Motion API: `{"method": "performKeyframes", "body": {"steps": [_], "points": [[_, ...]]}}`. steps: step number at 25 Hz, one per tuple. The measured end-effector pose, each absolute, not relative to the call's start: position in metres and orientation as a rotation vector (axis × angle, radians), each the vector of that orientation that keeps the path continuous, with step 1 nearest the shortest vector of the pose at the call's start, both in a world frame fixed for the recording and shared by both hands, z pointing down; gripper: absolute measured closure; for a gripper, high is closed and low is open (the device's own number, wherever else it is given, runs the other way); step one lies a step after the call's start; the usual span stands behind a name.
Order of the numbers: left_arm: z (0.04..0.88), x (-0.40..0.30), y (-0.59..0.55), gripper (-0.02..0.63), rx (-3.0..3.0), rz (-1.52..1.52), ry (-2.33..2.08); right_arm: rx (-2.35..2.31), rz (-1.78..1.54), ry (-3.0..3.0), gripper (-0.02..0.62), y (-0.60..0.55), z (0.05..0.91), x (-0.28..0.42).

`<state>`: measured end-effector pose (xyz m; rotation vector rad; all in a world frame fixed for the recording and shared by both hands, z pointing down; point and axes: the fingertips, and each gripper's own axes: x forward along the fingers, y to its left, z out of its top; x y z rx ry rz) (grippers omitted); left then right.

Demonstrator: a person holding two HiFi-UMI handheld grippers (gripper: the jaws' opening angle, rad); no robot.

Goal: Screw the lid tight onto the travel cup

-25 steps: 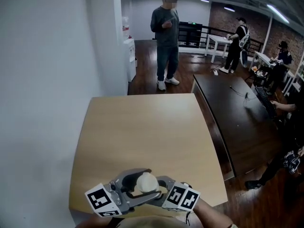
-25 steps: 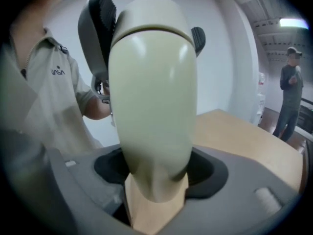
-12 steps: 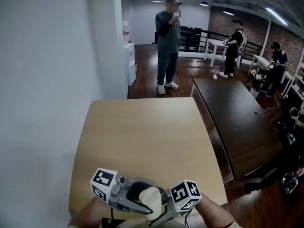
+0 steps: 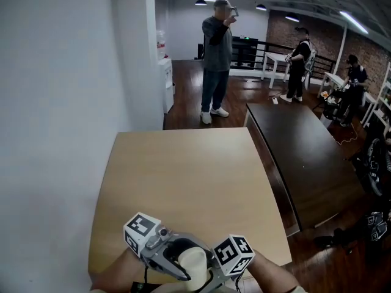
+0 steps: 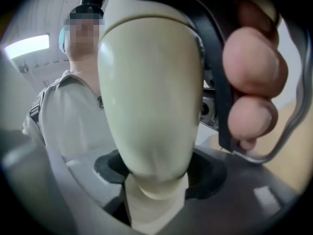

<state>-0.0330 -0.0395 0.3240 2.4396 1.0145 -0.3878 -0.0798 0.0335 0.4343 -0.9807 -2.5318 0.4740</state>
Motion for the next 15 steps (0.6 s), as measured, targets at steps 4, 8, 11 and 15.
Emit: {"method": "performKeyframes", "body": {"steps": [4,8,11,15], "points": [[0.326,-0.033,-0.039,0.301,2.450,-0.381,1.016,-0.977,0.465,-2.527,0.290,0.033,0.436,-0.080],[0.326,-0.032,-0.055,0.279,2.522,-0.392,0.872,-0.915,0.450,-2.551,0.290,0.023,0.435,-0.082],[0.334,-0.033,-0.076,0.222,2.608,-0.383,0.662,-0.750,0.444,-2.612,0.290,0.002,0.441,-0.086],[0.346,-0.039,-0.108,0.222,2.751,-0.372,0.273,-0.348,0.412,-2.646,0.290,-0.048,0.461,-0.090]]}}
